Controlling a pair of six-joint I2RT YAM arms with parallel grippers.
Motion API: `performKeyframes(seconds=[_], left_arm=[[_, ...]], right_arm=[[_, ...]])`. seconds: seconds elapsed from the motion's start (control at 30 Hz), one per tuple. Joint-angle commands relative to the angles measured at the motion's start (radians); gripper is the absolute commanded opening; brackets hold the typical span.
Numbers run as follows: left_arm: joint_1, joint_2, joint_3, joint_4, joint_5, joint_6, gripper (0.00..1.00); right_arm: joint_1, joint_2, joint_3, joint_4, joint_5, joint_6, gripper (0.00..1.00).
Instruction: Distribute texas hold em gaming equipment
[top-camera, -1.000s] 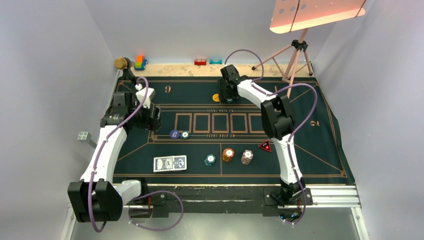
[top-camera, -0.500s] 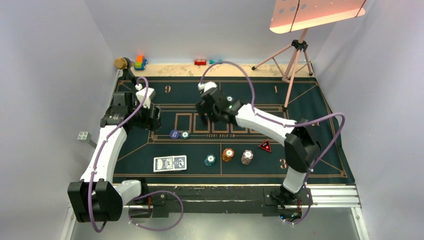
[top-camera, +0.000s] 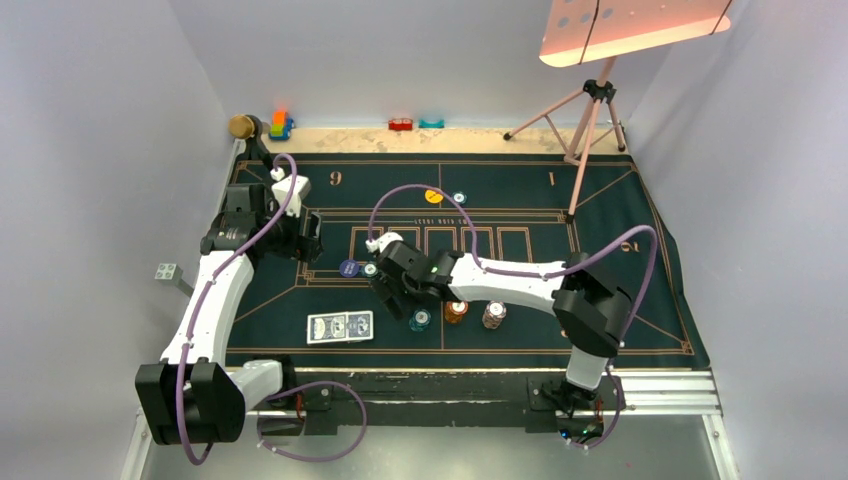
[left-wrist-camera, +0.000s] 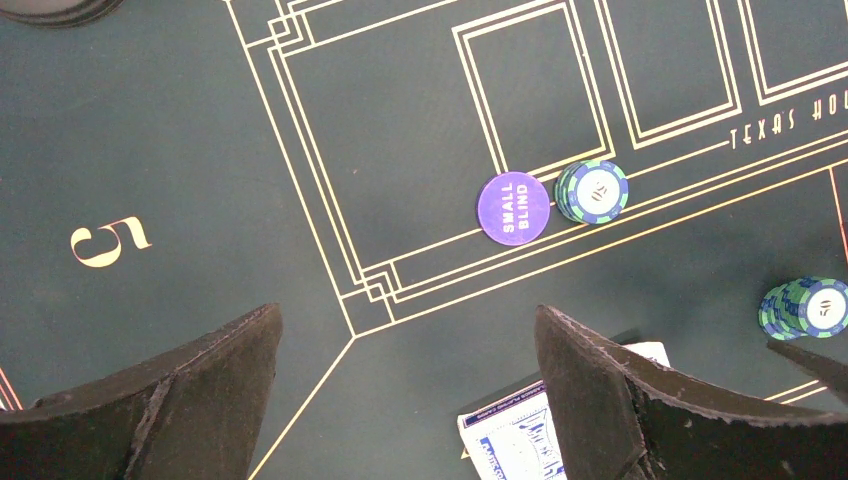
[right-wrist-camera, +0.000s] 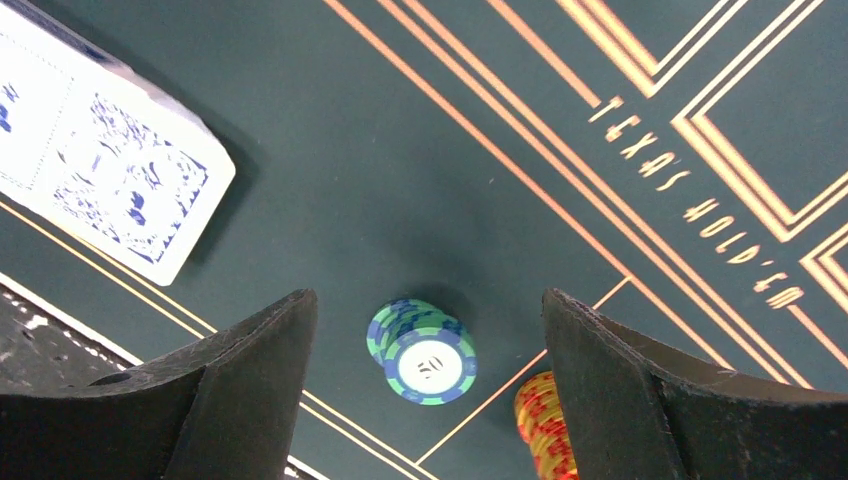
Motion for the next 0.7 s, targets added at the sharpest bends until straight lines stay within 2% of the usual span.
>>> performKeyframes(seconds=[0.0,0.2,0.37,0.57,0.67], left_arm=[[0.007,-0.02,0.001,0.02,0.005,0.008,1.0],[0.007,-0.024,0.001,0.019,0.005,0.008,1.0],[0.006,-0.031,-0.001,0.021,0.007,0.008,1.0],[0.007,-0.035,0.0,0.022,0.007,0.009,1.0],[0.006,-0.042,-0.004,0.025,0.006,0.009,1.0]], right_arm=[[0.033,0.035,-0.036,-0.001,-0.029,0.055,0.86],[0.047,0.076,-0.066,0.001,-0.018,0.075,0.85],[0.049,0.074,-0.077,-0.005,-0.021,0.086,0.81],[0.066,0.077,-0.082,-0.011,-0.045,0.102,0.66],[0.081,0.078,-0.077,-0.031,-0.043,0.104,0.62]])
